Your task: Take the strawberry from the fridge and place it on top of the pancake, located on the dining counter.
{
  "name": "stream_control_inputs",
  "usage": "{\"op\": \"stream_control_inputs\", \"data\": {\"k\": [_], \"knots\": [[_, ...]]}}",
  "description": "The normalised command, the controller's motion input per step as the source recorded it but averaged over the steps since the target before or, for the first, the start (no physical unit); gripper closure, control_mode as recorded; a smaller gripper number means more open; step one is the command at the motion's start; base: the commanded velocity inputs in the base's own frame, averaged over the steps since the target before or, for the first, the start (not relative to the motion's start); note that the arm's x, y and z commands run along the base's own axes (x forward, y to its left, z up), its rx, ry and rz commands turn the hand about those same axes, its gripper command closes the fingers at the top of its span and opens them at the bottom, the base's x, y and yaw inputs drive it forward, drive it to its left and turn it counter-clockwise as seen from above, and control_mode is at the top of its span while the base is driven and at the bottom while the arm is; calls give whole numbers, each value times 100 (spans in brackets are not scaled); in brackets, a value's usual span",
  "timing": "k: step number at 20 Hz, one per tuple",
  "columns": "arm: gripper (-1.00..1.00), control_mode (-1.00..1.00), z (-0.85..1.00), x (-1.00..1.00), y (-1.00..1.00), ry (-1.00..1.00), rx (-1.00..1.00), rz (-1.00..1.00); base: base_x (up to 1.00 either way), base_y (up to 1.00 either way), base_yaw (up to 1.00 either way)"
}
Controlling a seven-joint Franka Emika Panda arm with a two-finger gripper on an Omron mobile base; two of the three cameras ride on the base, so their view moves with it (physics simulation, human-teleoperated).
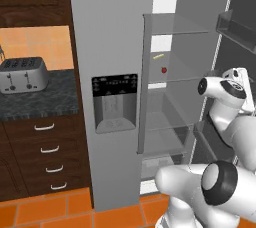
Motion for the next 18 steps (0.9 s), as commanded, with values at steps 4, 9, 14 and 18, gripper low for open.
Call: {"op": "stream_control_inputs", "data": {"k": [4,9,14,18], "knots": [[-100,-100,0,-21,-54,0,0,0,0,0,0],[-100,-100,0,-25,-36,0,0,4,0,0,0],[-100,-100,2,-49,23,0,-3,14,0,0,0],[-100,-100,39,-38,76,0,0,0,0,0,0]]}}
